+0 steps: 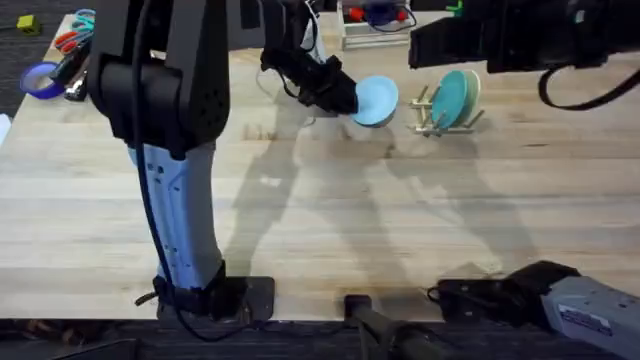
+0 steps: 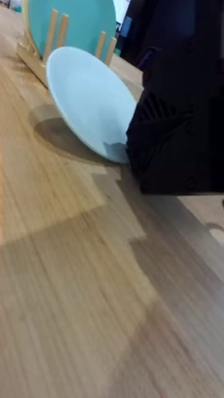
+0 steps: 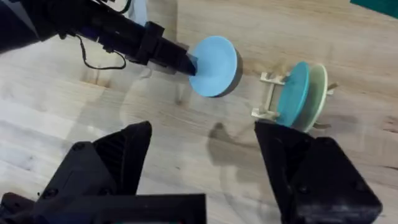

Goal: Pick up the plates from the table one by one and place each into a slot on the dish rack.

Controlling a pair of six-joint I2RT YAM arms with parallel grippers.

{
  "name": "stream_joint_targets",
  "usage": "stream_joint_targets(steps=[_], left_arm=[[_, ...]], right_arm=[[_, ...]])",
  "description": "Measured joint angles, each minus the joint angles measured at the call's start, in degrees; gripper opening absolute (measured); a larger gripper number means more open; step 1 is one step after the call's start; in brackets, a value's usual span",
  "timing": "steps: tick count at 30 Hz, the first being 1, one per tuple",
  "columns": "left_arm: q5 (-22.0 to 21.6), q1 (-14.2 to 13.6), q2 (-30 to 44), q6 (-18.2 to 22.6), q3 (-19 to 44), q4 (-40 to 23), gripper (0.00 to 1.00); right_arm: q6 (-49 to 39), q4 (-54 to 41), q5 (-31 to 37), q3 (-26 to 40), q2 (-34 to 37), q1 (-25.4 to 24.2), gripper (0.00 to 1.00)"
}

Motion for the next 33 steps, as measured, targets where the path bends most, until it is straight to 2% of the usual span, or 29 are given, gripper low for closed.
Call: stream_joint_targets(steps=[6,18,29,30,33], left_arm=[[0.0,0.0,0.0,0.0,0.0,-0.2,0.039],[0.0,0.0,0.0,0.0,0.0,-0.2,0.039],[0.0,0.0,0.0,0.0,0.0,-0.2,0.039],[0.0,0.0,0.0,0.0,0.0,-0.2,0.039],[0.0,0.0,0.0,0.0,0.0,-0.2,0.039]], right_arm=[[0.0,-0.5,-0.2,0.0,2.3,-1.4,0.994],[-1.9,6.4,-4.5,0.0,15.3,-2.2,0.995],[-2.2,14.8,-16.1,0.0,26.6,-9.2,0.982],[-2.3,16.8,-19.3,0.0,29.0,-10.9,0.975],[-2.4,17.4,-21.4,0.0,30.6,-11.5,0.968]])
